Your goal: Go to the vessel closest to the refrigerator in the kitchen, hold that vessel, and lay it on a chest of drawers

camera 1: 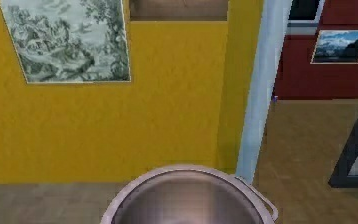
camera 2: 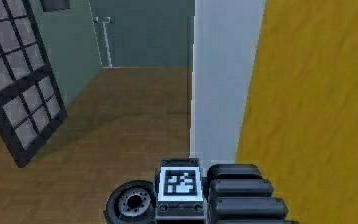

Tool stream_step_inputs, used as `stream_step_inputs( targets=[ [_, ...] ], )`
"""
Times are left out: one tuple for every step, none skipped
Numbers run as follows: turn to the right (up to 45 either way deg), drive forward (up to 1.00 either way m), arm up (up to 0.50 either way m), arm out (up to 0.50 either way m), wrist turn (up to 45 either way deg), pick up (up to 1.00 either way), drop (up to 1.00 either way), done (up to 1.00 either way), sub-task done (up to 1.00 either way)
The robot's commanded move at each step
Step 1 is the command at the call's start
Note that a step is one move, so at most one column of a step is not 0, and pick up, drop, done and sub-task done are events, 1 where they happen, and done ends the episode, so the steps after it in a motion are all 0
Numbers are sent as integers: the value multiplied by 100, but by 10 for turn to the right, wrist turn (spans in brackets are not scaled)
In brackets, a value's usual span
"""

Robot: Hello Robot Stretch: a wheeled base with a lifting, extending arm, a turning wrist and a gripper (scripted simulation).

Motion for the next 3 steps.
stream_step_inputs(
  targets=[
    [0, 5, 0, 0, 0, 0, 0, 0, 0],
    [450, 0, 0, 0, 0, 0, 0, 0, 0],
    [90, 0, 0, 0, 0, 0, 0, 0, 0]
  ],
)
